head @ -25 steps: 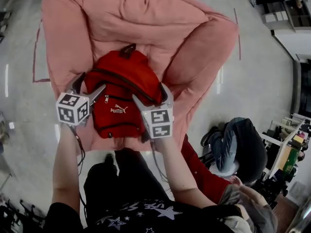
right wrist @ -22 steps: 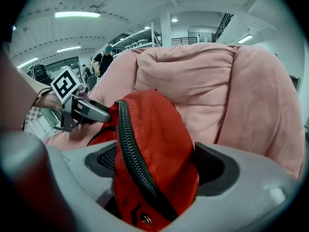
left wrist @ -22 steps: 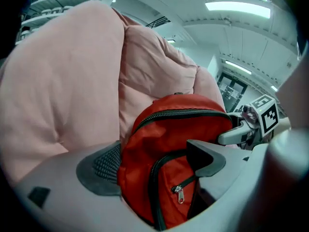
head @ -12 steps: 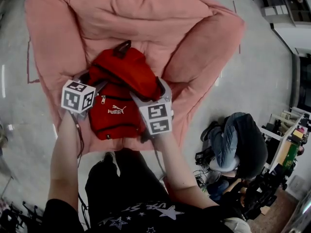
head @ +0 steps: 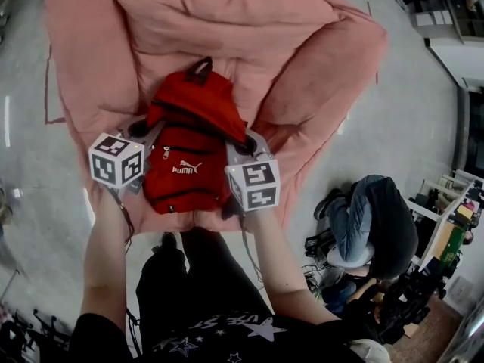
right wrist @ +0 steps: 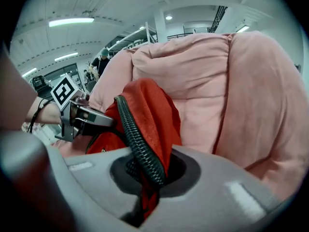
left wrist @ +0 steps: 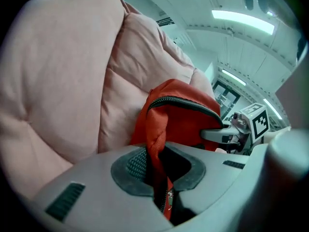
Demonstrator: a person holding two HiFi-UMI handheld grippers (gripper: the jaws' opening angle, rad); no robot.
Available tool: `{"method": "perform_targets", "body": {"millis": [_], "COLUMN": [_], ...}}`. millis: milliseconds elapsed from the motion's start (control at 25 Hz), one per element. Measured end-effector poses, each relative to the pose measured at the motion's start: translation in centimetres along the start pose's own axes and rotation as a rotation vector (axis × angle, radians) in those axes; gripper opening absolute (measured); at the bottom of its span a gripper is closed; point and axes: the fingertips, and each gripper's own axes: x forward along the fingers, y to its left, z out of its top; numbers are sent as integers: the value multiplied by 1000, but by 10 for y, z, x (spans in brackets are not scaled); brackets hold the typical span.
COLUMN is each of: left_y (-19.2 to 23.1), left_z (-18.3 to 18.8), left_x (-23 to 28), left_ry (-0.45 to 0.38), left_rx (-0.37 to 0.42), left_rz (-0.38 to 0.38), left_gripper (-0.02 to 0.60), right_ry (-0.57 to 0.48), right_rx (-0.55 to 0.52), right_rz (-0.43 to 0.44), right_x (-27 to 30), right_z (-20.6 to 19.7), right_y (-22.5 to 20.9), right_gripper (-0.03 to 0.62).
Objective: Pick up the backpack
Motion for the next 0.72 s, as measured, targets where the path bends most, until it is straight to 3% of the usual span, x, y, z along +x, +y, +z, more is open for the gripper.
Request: {"method": "perform_targets", "body": {"millis": [400, 720], "left_y": [-57, -120], "left_z": [29, 14], "left_x": [-84, -160], "left_ry": [-205, -297], "left_rx": [36, 64], "left_rz": [-28, -39], "left_gripper": [35, 34], "right_ry": [-147, -232], "right_rx": [42, 29], "right_rz": [50, 24], "right_x": [-69, -146], "right_z": [41, 43], "right_y": [30, 70], "right_gripper": [11, 9]}}
